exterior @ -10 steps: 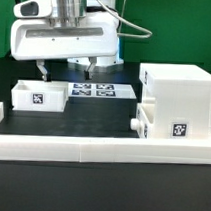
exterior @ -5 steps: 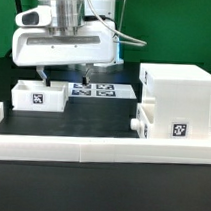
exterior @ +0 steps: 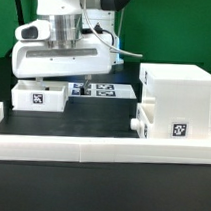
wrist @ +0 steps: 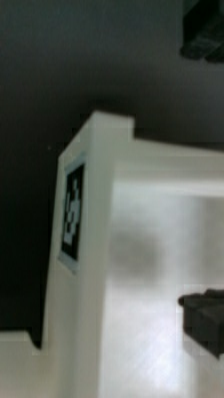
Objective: Assemble drawer
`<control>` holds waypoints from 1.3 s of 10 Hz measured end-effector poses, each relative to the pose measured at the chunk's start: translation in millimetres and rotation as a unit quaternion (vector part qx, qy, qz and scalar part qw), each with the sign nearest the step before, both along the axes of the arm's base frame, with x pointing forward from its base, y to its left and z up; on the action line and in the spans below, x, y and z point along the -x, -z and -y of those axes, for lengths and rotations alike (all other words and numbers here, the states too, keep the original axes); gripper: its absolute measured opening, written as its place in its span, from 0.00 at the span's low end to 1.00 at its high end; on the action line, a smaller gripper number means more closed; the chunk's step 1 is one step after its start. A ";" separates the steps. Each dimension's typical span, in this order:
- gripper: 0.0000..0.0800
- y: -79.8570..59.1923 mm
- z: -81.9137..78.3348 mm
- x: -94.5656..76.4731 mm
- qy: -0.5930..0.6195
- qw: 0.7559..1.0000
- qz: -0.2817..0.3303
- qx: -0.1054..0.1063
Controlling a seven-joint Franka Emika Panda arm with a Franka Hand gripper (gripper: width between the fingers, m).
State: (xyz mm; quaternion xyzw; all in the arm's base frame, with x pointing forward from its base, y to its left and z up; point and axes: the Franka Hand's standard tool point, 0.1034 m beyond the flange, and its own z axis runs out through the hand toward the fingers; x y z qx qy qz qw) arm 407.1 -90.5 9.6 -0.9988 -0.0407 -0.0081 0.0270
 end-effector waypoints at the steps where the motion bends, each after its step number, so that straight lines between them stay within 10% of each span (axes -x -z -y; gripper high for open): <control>1: 0.81 2.1 -2.6 1.6 0.002 1.000 0.005 0.002; 6: 0.75 7.1 -25.9 30.5 -0.014 1.000 0.016 0.007; 10: 0.14 5.7 -18.1 27.0 -0.059 0.998 0.023 0.011; 13: 0.05 5.2 -16.9 26.0 -0.063 0.998 0.024 0.012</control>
Offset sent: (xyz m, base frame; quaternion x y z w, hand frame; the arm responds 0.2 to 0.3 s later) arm -0.0105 -0.0016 -0.0219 -0.0189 0.0181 0.0135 0.9996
